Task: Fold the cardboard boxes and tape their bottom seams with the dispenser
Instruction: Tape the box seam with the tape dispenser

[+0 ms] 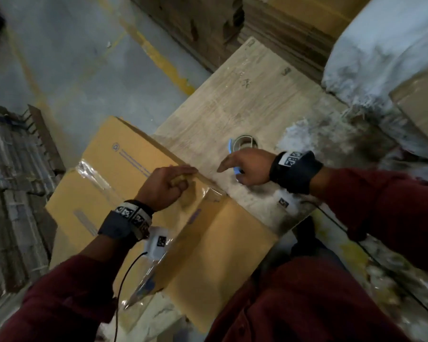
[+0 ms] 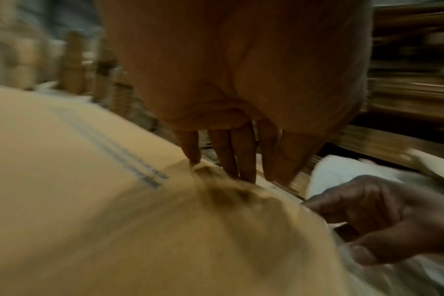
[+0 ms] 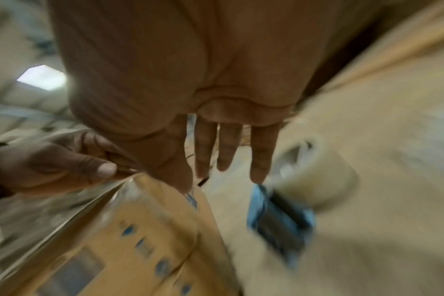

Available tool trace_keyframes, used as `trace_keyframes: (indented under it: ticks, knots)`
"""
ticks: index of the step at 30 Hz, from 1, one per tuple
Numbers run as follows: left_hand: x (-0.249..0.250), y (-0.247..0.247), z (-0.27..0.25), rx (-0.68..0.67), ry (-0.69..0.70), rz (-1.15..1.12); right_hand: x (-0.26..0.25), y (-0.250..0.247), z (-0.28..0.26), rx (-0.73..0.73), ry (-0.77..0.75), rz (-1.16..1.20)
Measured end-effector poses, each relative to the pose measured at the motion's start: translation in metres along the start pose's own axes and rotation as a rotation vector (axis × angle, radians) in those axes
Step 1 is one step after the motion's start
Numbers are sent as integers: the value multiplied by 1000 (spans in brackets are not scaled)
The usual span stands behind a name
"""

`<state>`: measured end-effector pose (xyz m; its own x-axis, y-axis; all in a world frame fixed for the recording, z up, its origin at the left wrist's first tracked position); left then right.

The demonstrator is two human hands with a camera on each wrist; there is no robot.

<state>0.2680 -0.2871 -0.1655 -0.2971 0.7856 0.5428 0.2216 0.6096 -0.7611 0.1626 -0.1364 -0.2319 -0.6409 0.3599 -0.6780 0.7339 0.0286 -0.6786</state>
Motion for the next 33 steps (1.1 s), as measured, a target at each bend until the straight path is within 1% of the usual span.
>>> trace_keyframes:
  ticks: [1,4,6,8,12,14,18,20,23,25,26,29,31,33]
  knots:
    - [-1,-2,0,2,14,27,-4,10,-12,64,14,80]
    - [6,7,-4,-53,163,112,-16,44,-39,223,115,296]
    - [7,10,-13,-49,231,99,-25,65,-43,338,164,413]
    - [5,15,-22,-65,280,145,-32,85,-42,456,201,516]
    - [0,31,-38,-122,337,278,-45,116,-33,633,192,723]
    - [-6,35,-39,-129,361,278,-51,127,-28,727,168,767]
    - [-13,36,-35,-130,381,261,-53,150,-21,860,173,892]
    - [-12,37,-33,-133,378,273,-55,154,-19,915,175,888]
    - [-12,40,-33,-148,390,257,-68,152,-18,1030,152,699]
    - [-16,40,-33,-154,390,254,-79,154,-13,1076,147,600]
    - [-17,40,-32,-156,390,261,-83,156,-9,1085,169,574]
    - [-18,39,-31,-145,400,291,-96,162,-2,1126,213,552]
    - [-19,40,-32,-133,412,291,-100,165,-1,1155,212,569]
    - [-21,41,-33,-124,419,281,-100,169,-1,1147,203,562]
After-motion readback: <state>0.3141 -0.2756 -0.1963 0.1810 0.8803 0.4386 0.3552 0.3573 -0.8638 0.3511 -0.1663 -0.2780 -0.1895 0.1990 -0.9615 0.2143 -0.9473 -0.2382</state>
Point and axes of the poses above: each hand's wrist, its own z-axis towards the middle knuckle, its own y-axis out of the palm, x = y × z, the point moved 9 cm from there along z, towards the middle knuckle, and after that the axes turned 2 degrees about -z, right-handed, at the moved point
